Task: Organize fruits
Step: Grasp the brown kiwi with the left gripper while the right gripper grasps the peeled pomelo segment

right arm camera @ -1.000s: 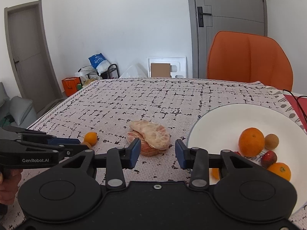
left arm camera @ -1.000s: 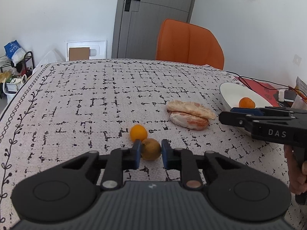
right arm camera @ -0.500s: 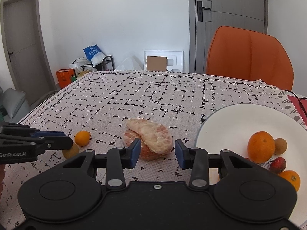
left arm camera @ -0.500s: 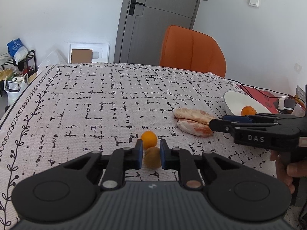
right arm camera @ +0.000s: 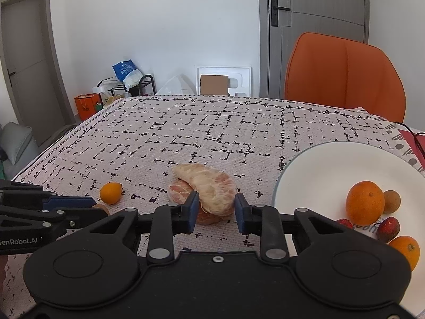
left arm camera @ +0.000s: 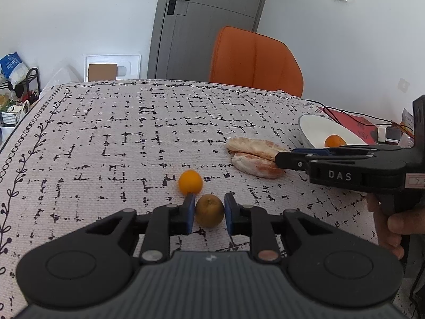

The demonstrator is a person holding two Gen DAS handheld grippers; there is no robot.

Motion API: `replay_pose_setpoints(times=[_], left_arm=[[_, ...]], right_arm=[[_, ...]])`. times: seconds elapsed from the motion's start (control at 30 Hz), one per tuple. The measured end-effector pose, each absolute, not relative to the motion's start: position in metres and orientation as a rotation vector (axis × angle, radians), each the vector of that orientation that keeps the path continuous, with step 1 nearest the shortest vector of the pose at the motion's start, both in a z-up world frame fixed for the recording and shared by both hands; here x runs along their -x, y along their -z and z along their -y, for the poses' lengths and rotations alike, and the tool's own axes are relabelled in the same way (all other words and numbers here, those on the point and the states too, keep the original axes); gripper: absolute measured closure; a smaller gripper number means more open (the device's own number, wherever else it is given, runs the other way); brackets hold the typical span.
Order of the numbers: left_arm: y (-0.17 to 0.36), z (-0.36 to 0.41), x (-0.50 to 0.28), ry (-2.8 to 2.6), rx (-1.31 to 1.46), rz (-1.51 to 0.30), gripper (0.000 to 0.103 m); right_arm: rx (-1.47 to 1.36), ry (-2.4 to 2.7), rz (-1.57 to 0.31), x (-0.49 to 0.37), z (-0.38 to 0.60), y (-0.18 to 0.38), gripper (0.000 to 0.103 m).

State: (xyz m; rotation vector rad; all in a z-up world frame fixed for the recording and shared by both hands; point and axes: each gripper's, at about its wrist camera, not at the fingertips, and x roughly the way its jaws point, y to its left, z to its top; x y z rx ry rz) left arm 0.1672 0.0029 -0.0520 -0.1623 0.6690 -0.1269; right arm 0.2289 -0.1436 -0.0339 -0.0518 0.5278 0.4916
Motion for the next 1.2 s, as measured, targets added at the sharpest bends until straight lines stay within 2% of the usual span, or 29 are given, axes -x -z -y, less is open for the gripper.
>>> replay_pose_setpoints(times=[0.47,0.53,0.67,0.83,0.9,1.17,1.2], left_arm=[[0.046,-0.014,-0.166,0.083,0.179,-0.65,0.082],[0.045,-0.016,-0.166,0.079,0.181,-0.648,0.082],[0.045,-0.02,-0.165,0.076,0.187,-0.646,0.082],[0.046,-0.025,-0.165,0.074,0.193,-0.646,0.082],[0.046,-0.026,-0.165,0.072,0.195,-0.646,0.082],[0.045,-0.033,-0.164,0.07,0.202,-0.642,0.082],[0.045,-0.034,-0.164,0.068,0.203,-0.642,0.082]], right_arm=[[0.034,-0.594,-0.532,-0.209,0.134,0.025,0.077],[0.04,-0.604,-0.532,-0.208,0.131,0.024,0.073],[0.052,-0.593,-0.536,-0.215,0.127,0.026,0.071],[0.04,-0.591,-0.558,-0.224,0.125,0.03,0.052],[0.041,-0.593,-0.557,-0.227,0.123,0.031,0.05],[0.026,-0.606,-0.586,-0.242,0.118,0.034,0.05],[0.023,-0.608,-0.592,-0.243,0.116,0.034,0.055]])
